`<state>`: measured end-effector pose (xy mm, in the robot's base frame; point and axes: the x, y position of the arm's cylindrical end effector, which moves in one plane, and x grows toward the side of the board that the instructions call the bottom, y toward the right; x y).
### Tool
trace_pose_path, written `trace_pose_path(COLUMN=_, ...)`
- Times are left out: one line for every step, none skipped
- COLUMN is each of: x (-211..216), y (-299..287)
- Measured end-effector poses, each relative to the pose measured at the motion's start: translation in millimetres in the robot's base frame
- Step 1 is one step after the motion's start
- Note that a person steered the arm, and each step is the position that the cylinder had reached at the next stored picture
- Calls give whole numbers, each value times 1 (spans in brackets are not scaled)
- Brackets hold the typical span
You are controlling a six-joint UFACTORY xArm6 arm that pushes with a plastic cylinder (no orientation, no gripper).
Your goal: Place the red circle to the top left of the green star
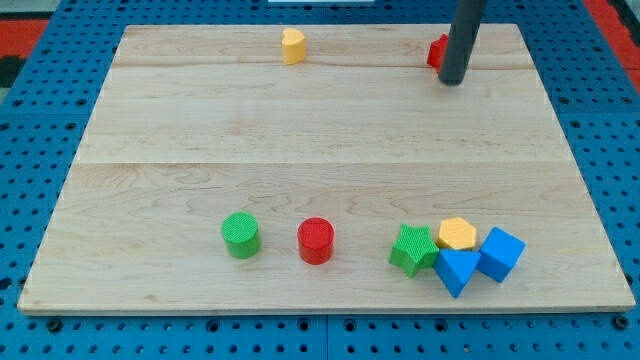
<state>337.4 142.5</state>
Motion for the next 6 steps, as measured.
trace_pose_path(x=61, y=-90)
trace_pose_path(x=108, y=-180)
trace_pose_path(x=149, y=-278)
trace_pose_path(x=199, y=-344)
trace_pose_path(x=256, y=-327)
trace_pose_path(x=239, y=-248)
